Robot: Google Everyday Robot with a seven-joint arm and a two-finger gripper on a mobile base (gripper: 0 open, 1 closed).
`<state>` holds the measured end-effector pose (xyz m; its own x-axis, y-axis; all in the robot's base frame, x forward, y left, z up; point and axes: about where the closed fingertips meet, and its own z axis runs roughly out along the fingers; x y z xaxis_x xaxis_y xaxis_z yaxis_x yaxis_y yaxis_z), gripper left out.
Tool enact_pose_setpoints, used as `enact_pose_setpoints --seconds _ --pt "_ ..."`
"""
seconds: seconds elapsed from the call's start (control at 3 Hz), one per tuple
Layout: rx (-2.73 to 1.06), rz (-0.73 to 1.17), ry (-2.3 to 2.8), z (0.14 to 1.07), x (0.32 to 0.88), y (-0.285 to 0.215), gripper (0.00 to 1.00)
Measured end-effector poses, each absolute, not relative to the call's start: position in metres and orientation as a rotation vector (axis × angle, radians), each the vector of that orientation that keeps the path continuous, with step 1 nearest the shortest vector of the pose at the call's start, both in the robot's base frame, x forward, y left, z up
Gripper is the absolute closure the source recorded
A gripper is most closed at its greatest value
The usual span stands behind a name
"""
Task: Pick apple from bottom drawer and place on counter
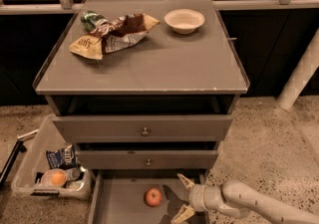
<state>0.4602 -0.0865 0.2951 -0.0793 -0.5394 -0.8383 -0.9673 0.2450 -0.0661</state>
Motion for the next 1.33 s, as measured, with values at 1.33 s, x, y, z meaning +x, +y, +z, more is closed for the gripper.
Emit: enact_pose_setpoints --seconds 1.33 --pt "-1.391 0.684 1.816 0.218 0.484 -0.029 0.00"
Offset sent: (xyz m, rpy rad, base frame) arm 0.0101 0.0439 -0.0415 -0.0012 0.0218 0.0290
